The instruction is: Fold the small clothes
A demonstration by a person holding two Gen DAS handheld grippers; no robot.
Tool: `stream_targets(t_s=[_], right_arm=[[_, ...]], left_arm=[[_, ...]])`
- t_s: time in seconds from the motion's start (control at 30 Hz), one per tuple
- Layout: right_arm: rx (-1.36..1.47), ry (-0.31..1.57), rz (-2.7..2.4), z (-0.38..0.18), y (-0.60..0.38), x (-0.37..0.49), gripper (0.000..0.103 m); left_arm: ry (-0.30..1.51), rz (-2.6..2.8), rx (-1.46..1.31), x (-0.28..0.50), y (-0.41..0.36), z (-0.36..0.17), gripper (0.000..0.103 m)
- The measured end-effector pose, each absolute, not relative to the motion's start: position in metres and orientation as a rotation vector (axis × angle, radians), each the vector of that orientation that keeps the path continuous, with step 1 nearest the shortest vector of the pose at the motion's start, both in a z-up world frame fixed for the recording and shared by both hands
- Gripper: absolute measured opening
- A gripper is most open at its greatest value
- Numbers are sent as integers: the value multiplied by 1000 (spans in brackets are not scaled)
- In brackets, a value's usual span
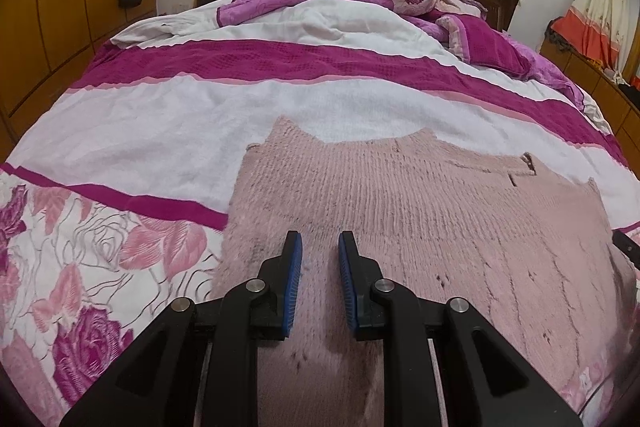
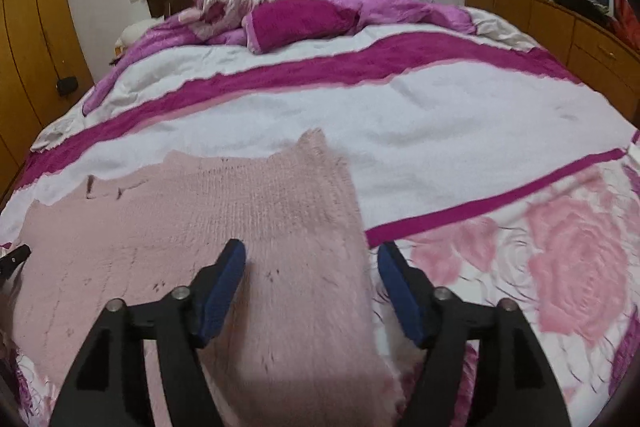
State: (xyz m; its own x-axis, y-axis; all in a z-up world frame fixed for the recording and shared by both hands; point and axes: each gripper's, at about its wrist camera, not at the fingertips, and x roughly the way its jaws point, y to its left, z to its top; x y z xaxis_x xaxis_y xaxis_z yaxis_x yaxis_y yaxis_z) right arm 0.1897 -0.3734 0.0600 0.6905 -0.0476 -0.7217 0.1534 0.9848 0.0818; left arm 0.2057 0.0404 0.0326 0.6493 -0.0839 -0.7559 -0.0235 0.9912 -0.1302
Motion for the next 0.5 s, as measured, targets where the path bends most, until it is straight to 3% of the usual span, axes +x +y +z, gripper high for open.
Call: stream_targets(t_s=[0.33,0.5], right_arm=[[242,877,-85,46,-390,158,77],[340,866,-73,24,-399,159,85]], left_arm=[[896,-9,-150,196,53,35,0],[901,-9,-167,196,58,32,0]])
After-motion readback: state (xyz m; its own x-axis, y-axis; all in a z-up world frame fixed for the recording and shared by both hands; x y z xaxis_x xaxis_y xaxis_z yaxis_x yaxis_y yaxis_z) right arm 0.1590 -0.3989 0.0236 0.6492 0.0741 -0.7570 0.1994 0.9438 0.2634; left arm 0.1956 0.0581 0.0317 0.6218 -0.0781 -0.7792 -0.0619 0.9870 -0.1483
